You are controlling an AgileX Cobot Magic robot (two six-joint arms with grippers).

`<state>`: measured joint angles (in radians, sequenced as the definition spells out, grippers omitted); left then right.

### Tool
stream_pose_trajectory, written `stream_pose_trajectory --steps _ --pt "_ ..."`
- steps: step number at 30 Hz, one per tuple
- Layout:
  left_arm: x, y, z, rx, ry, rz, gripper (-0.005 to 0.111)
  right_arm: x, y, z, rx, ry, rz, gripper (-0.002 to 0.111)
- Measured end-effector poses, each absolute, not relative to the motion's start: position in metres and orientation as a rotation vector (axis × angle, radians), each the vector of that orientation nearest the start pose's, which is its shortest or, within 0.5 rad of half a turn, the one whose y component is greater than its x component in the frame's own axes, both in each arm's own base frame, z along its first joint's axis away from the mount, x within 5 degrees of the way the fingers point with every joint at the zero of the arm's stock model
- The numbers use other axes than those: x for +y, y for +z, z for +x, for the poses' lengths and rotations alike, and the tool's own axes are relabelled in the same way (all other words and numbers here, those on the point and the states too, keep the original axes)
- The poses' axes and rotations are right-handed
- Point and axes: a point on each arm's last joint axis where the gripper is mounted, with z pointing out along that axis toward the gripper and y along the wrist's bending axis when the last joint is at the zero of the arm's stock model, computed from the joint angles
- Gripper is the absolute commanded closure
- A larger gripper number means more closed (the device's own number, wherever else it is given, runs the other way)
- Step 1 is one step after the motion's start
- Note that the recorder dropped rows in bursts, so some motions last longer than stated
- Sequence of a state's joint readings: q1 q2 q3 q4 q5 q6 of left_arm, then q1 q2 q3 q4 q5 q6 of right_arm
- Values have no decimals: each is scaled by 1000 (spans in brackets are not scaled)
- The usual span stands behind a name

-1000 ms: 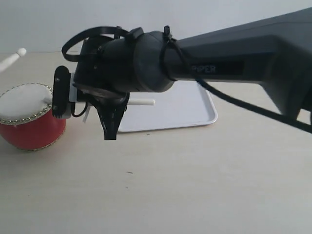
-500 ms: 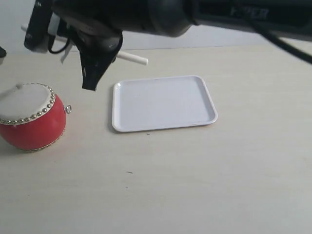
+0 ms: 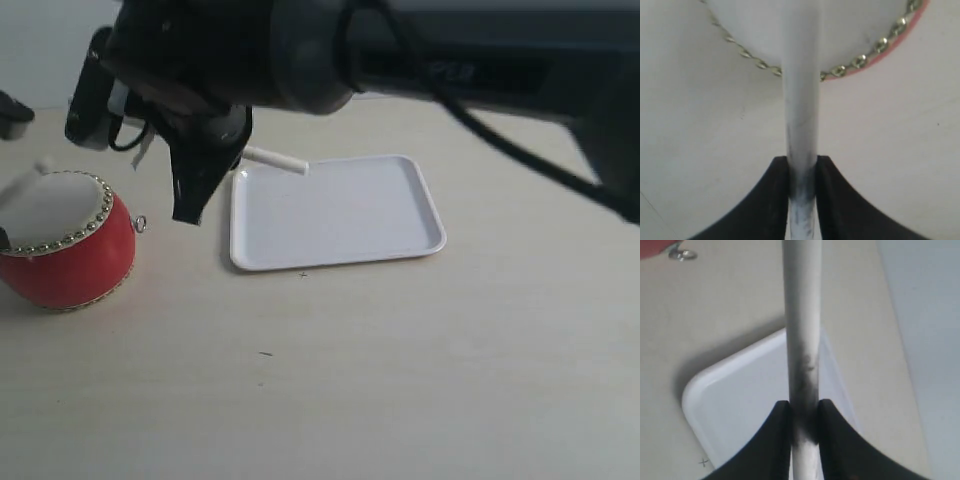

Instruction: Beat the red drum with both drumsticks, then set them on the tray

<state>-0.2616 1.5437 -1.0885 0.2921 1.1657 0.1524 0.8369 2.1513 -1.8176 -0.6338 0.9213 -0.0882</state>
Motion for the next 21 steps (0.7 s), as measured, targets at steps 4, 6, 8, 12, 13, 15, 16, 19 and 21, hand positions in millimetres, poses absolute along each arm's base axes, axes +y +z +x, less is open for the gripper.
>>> stream_pose_trajectory --steps 4,6,8,12,13,15,16,19,21 --pt "-46 293 268 2812 401 694 107 329 182 354 2139 -546 -1522 108" --pt "-44 310 261 2754 398 663 107 330 167 354 2155 -554 -1566 108" --pt "-42 320 255 2722 395 644 107 332 159 353 2163 -555 -1586 108" --pt "-40 325 249 2731 399 634 107 333 160 352 2146 -563 -1605 108" --pt "-40 325 249 2741 402 635 107 333 165 352 2140 -565 -1599 108" --pt "-40 320 251 2764 406 642 107 331 177 351 2124 -577 -1581 108" --pt "-41 316 252 2780 409 649 107 330 186 350 2111 -582 -1564 108" --pt "-42 297 256 2850 422 680 107 325 218 348 2078 -569 -1497 108" --pt "-42 279 259 2913 434 710 107 321 242 344 2053 -551 -1455 108"
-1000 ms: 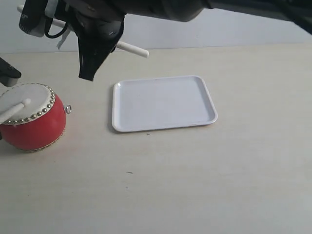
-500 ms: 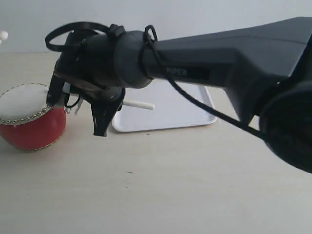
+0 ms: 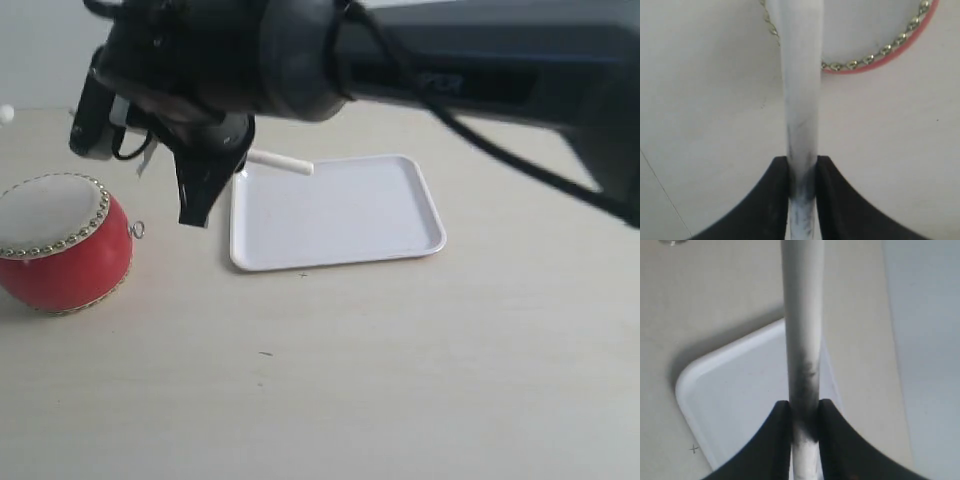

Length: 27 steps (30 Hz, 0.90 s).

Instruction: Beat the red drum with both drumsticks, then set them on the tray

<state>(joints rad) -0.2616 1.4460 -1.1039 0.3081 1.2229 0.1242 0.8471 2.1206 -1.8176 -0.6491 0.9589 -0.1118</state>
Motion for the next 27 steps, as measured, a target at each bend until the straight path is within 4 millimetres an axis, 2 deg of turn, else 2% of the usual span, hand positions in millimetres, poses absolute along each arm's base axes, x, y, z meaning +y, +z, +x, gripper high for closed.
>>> stream_pose_trajectory --steps 3,6,9,14,19,27 --pt "-44 251 263 3014 446 758 107 316 269 339 2019 -532 -1409 108" --pt "-46 222 269 3115 456 806 107 312 284 336 1999 -525 -1385 108" --pt "-48 203 274 3174 461 834 107 311 286 335 1999 -526 -1381 108" --pt "-49 188 278 3222 466 858 107 312 283 336 2003 -529 -1386 108" --pt "-50 196 282 3193 464 835 107 318 263 340 2000 -545 -1446 108" --pt "-46 248 277 3018 474 719 107 336 190 347 1940 -711 -1715 108"
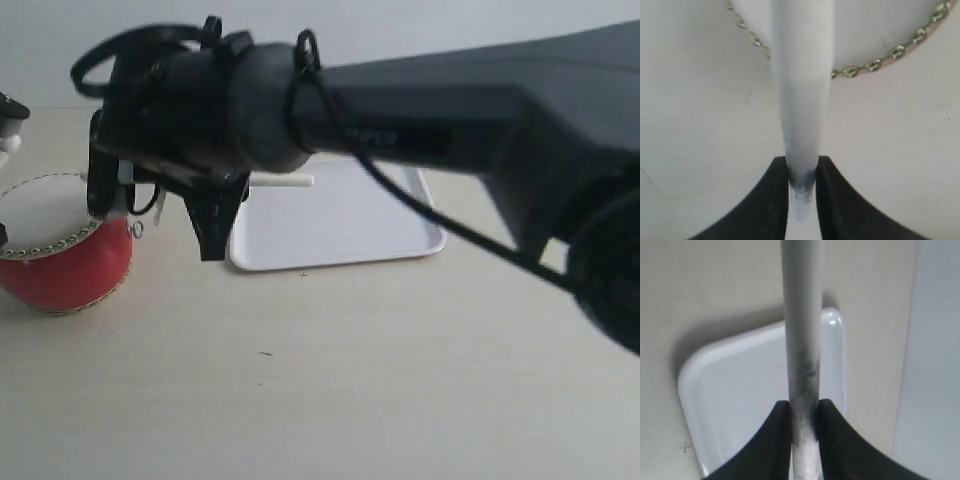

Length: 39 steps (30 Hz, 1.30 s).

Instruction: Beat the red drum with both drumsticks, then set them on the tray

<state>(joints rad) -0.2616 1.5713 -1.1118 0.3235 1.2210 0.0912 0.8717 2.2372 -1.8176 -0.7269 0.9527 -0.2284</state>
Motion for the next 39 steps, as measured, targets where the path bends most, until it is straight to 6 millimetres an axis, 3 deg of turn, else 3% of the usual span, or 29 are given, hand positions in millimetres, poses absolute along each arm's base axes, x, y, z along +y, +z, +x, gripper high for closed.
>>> stream_pose_trajectory --steps 5,10,14,18,22,25,28,32,39 --pt "-43 270 268 2947 468 667 107 360 158 333 1775 -862 -1867 108" --pt "-42 277 264 2926 456 633 107 368 151 326 1746 -886 -1876 108" --pt "-45 278 262 2933 403 613 107 359 178 331 1795 -837 -1781 108" --pt "-51 278 261 2930 287 608 107 336 235 339 1847 -762 -1620 108" --pt "-69 278 266 2834 32 666 107 304 284 346 1926 -668 -1440 108" --pt "-86 282 271 2705 -211 705 107 281 306 351 2009 -571 -1316 108" --pt "-106 290 274 2557 -483 728 107 259 317 358 2106 -457 -1207 108" --pt "-125 303 275 2351 -753 772 107 234 315 371 2245 -309 -1078 108" --pt "-137 309 282 2208 -931 726 107 208 308 386 2382 -125 -927 108"
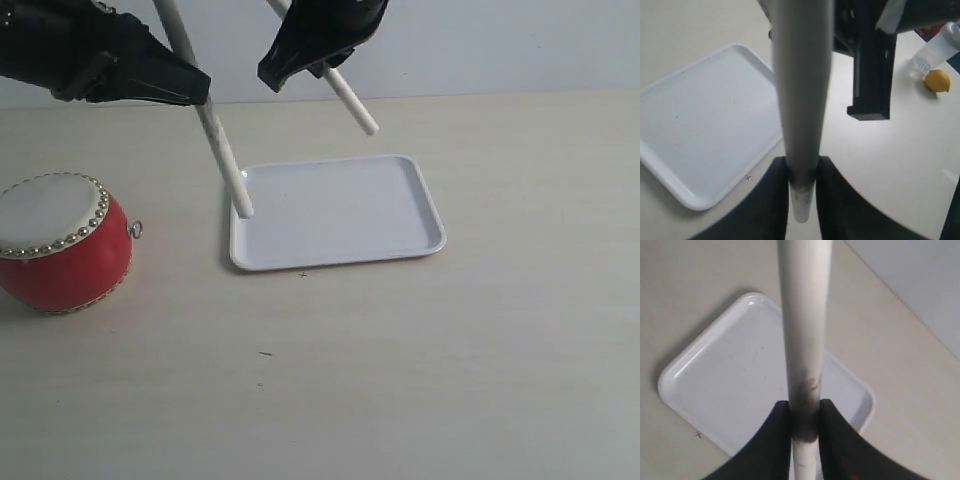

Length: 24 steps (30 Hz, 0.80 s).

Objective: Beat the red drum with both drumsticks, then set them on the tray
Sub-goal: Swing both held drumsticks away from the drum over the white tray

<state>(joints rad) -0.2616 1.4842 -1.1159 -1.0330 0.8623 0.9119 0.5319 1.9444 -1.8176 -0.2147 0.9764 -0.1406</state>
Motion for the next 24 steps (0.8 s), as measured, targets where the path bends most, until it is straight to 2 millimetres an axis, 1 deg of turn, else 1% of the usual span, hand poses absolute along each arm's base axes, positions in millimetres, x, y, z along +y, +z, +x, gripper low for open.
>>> stream_pose_trajectory --steps 3,7,10,13,19,24 --pt "-140 298 293 2219 -959 678 107 204 298 392 2426 -59 -916 108" --pt "-145 274 310 2243 -988 621 107 209 280 397 2470 31 -948 108" --pt "-149 259 321 2248 -1016 580 107 212 270 399 2488 58 -970 108" --pt "-152 243 330 2256 -1058 540 107 213 261 402 2508 72 -975 108" --pt "-156 218 343 2298 -1096 492 107 206 240 411 2564 55 -984 108" --pt "-160 207 355 2307 -1119 456 107 199 225 417 2606 40 -997 108"
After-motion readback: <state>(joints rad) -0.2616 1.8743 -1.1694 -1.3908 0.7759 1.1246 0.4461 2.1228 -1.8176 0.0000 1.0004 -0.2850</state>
